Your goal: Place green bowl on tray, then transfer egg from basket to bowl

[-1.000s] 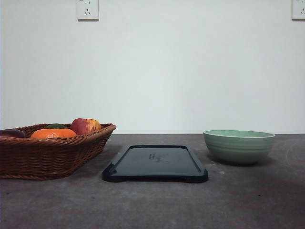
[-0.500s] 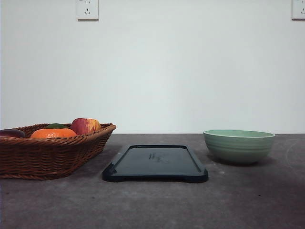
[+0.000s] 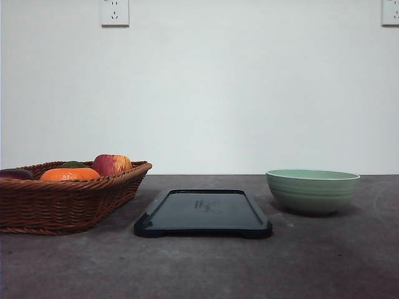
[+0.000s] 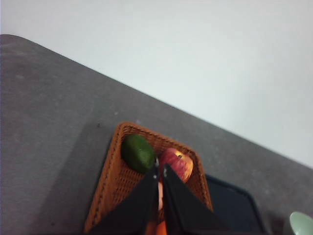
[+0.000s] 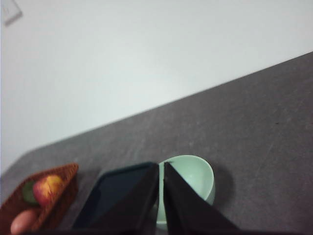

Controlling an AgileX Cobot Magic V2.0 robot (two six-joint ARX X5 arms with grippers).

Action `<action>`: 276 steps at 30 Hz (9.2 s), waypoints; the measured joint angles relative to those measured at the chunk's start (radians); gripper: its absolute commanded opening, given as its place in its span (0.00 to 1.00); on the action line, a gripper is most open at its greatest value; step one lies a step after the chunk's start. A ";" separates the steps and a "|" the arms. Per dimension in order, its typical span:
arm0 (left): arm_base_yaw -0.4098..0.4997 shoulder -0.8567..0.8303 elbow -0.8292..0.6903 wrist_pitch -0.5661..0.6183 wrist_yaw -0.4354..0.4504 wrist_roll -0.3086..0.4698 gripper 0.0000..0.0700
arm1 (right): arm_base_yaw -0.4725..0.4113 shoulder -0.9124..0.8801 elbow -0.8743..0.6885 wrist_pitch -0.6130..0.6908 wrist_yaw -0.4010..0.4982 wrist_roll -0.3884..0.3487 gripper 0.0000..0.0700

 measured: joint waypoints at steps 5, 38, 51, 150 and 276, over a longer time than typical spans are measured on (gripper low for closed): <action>0.000 0.136 0.132 -0.104 0.028 0.053 0.00 | 0.000 0.110 0.101 -0.104 -0.034 -0.079 0.01; -0.023 0.640 0.419 -0.424 0.186 0.294 0.37 | 0.000 0.781 0.491 -0.482 -0.142 -0.273 0.52; -0.023 0.640 0.419 -0.421 0.186 0.300 0.40 | 0.000 0.840 0.574 -0.520 -0.138 -0.273 0.51; -0.023 0.640 0.420 -0.421 0.186 0.300 0.40 | 0.308 1.802 1.313 -0.612 -0.089 -0.312 0.01; -0.176 1.592 0.856 -0.283 0.037 0.431 0.52 | 0.341 0.841 0.309 -0.087 -0.059 -0.362 0.21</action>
